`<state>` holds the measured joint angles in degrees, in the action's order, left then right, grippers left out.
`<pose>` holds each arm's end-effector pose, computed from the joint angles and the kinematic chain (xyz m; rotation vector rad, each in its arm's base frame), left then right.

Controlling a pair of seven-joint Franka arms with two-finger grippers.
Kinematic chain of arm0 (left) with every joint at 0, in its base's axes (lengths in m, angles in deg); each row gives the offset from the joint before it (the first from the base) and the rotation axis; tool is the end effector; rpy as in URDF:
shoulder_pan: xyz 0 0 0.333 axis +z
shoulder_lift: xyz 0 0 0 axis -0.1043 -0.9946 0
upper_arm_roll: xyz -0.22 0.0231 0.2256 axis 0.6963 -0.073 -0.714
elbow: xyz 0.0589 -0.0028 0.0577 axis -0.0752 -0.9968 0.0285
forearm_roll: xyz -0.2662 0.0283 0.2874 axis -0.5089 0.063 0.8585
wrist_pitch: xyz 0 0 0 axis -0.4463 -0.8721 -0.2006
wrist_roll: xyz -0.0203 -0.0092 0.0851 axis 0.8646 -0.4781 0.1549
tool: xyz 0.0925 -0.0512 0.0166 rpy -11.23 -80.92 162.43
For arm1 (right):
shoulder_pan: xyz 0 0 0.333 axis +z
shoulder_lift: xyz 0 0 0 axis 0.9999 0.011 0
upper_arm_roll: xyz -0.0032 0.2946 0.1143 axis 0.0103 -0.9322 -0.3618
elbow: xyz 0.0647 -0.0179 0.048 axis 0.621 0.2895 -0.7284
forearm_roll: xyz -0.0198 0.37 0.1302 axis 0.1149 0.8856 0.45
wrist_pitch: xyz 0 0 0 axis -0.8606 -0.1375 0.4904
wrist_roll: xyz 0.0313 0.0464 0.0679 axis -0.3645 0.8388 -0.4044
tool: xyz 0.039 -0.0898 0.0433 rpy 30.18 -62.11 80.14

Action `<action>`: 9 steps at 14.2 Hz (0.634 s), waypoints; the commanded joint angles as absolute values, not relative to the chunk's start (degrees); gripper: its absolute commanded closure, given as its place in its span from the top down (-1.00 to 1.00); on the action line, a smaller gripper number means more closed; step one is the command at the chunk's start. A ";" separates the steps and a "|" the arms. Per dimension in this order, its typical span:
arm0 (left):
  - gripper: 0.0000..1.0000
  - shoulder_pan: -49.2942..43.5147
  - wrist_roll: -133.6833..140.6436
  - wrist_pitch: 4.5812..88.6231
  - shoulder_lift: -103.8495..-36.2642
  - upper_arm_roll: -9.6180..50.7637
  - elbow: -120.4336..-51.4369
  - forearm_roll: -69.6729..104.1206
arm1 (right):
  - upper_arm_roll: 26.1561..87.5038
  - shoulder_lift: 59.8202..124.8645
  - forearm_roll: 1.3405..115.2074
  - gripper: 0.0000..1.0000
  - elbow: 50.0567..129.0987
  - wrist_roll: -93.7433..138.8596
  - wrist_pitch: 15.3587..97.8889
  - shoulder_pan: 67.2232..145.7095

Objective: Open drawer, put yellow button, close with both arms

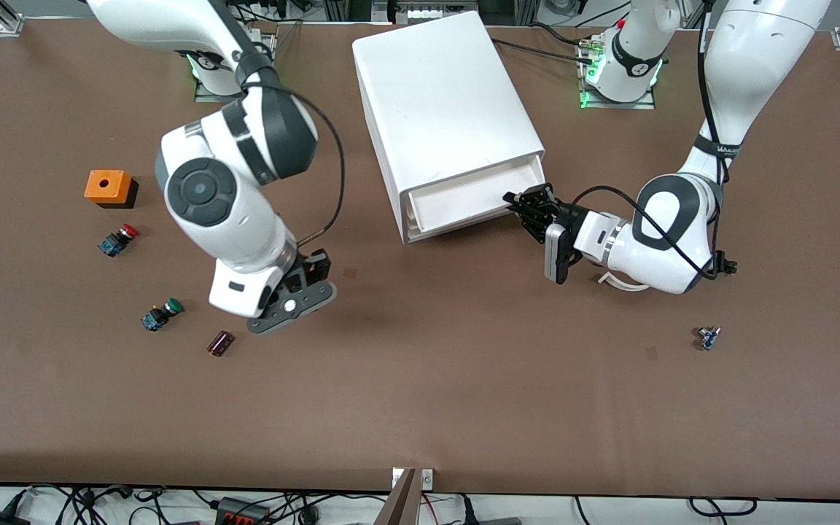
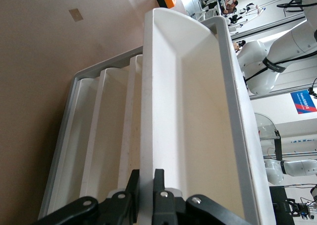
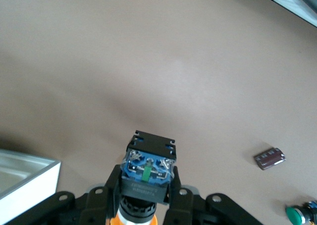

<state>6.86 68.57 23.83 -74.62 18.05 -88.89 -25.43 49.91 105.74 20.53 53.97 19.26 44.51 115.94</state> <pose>0.5634 -0.2175 0.2757 1.7960 -0.8534 -0.2349 0.6581 0.3429 0.4479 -3.0228 -0.7992 -0.0832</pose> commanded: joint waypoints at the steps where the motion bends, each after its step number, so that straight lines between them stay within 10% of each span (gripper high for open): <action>1: -0.85 7.48 70.05 22.78 -79.32 17.89 -82.92 -20.64 | 50.24 105.18 20.46 -1.00 52.52 15.01 43.13 119.50; 9: -0.75 7.57 69.26 22.78 -84.16 15.97 -74.12 -19.22 | 50.06 105.79 20.37 -1.00 48.30 2.95 49.01 130.40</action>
<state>7.95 68.11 21.26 -81.92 17.66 -77.63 -23.04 49.83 105.33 20.53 49.23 5.42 47.31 128.29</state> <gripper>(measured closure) 0.859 0.599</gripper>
